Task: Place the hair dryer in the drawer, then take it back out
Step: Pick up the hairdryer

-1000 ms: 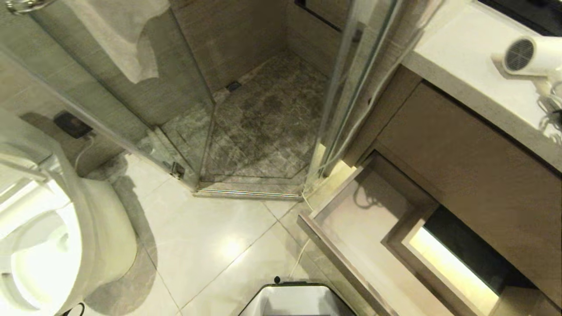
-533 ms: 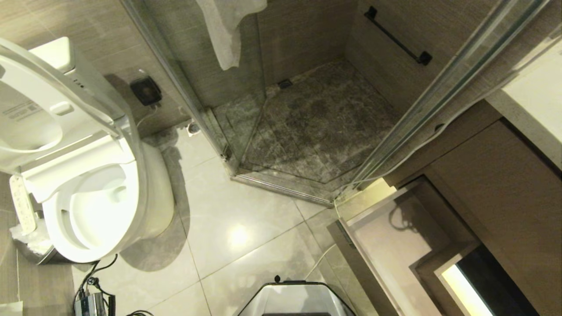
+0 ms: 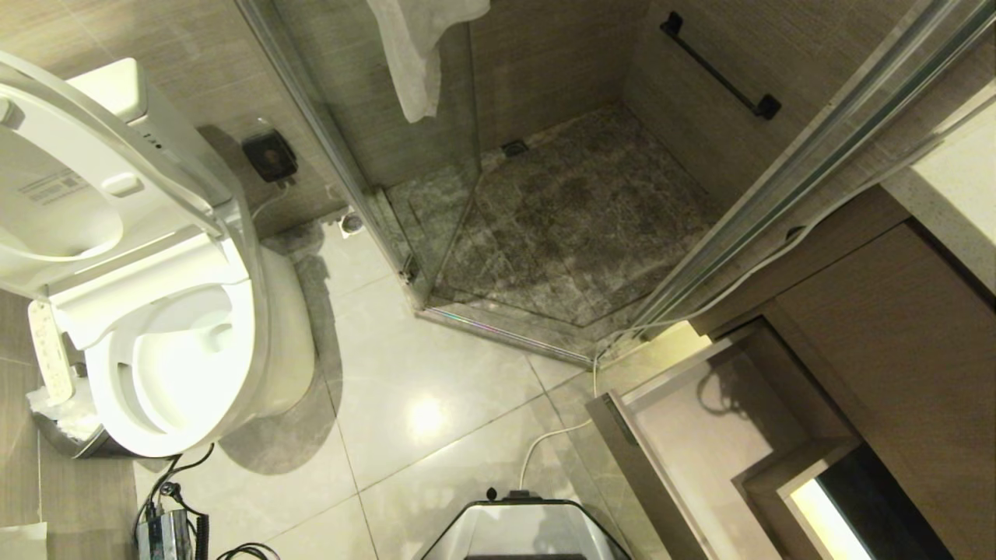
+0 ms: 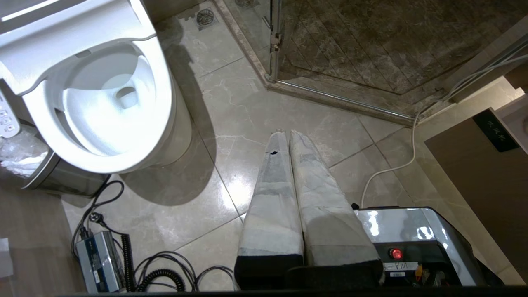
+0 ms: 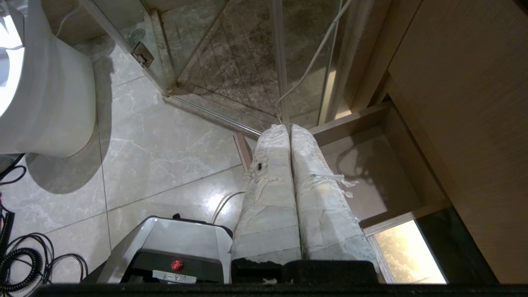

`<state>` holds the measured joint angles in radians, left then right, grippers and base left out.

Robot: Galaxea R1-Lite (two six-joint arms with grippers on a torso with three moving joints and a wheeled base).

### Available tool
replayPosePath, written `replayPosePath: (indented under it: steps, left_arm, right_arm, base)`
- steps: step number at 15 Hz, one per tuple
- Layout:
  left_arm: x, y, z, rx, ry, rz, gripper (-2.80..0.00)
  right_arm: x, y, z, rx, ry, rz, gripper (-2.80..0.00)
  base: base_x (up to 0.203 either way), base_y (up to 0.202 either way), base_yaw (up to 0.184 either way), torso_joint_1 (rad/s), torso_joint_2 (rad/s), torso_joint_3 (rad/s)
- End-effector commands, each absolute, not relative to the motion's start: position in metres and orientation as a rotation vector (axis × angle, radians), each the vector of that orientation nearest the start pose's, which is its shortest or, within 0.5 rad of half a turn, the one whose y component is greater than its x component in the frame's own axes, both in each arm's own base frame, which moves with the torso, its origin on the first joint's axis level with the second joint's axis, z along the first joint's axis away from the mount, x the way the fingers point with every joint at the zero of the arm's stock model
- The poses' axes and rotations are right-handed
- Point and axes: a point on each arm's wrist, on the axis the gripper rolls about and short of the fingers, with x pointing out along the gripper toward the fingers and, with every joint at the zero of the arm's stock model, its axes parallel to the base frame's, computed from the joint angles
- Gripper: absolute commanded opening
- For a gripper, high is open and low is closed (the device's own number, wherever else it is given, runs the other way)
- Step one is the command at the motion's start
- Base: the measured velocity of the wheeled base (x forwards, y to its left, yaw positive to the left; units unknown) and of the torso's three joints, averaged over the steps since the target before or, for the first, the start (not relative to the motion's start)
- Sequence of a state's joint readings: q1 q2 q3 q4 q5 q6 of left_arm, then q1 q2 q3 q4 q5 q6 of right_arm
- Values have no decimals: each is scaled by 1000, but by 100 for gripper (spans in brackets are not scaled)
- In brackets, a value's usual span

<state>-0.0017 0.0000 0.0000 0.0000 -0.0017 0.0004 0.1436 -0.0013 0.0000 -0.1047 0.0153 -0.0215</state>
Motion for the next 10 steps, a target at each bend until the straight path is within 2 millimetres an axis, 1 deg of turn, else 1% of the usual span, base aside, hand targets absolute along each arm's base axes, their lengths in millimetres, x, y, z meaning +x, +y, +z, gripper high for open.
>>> replayPosePath:
  steps: [1, 7, 9, 10]
  left_arm:
    - [-23, 0, 75, 0, 2, -4, -280]
    - [-23, 0, 75, 0, 2, -3, -280]
    - [-23, 0, 75, 0, 2, -5, -280]
    - [-23, 0, 75, 0, 2, -3, -280]
  right_arm:
    - [-23, -3, 74, -15, -107, 158, -280]
    - [-23, -3, 74, -5, -108, 156, -280]
    - [-23, -3, 74, -5, -108, 157, -280]
    - [-23, -3, 74, -5, -108, 157, -280]
  base:
    - [0, 0, 0, 0, 0, 0]
    - [0, 0, 0, 0, 0, 0]
    - [-7, 2, -80, 4, 1, 9]
    - [0, 12, -166, 2, -4, 0]
